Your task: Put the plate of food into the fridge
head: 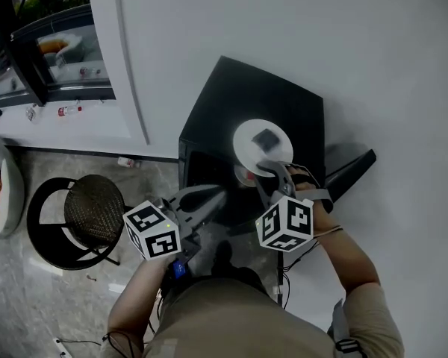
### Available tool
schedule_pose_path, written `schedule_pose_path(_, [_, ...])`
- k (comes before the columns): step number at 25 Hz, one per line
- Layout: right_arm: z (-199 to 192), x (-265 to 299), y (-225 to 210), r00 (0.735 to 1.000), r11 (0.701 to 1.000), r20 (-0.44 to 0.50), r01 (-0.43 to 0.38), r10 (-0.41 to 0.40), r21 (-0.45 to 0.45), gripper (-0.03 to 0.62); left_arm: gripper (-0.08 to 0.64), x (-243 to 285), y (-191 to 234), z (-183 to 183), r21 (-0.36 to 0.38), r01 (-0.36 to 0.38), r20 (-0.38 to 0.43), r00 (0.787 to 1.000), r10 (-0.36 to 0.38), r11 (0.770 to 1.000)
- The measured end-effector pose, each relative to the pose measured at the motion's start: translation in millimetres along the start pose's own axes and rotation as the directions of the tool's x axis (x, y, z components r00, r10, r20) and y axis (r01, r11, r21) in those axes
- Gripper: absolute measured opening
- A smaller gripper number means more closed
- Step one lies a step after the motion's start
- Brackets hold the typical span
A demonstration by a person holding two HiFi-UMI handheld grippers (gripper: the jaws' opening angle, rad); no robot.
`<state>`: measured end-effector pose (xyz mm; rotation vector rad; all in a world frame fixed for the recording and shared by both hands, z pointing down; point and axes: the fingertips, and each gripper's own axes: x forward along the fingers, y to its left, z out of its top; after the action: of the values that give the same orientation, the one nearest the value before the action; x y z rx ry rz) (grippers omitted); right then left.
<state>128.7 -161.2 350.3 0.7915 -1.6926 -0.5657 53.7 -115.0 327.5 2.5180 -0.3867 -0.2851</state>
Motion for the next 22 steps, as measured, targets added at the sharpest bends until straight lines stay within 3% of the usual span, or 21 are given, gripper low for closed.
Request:
schedule_pose_path(6, [4.2,-9.4,5.4,0.998,0.999,0.066,-0.015,0.012,0.044,0.067,0.023,16.5,7.8,10.9,-0.118,0.029,0.057,0.998,-0.022,0.993])
schedule_pose_path(8, [5.2,-12.7,5.1,0.997,0.999,0.081,-0.015,0.011,0.047,0.066,0.204,24.2,15.0,7.1,-0.167,0.014,0.054,0.999,-0.005,0.986])
schedule_pose_path(10, [6.5,-15.9,5.8,0.996,0.999,0.092,-0.012,0.008,0.036,0.066,0.238,31.9,21.7,6.2,-0.225,0.015,0.066,0.998,-0.001,0.974])
schedule_pose_path(13, [11.5,-18.9,10.3,0.994,1.0,0.111,-0.006,0.005,0.008,0.066,0.252,42.3,28.1,11.6,-0.294,0.039,0.098,0.995,-0.011,0.955])
schedule_pose_path(22, [31.5,-30.2,24.5,0.977,1.0,0.212,-0.006,0.011,-0.026,0.064,0.25,52.4,31.9,7.9,-0.364,0.075,0.121,0.992,-0.032,0.929])
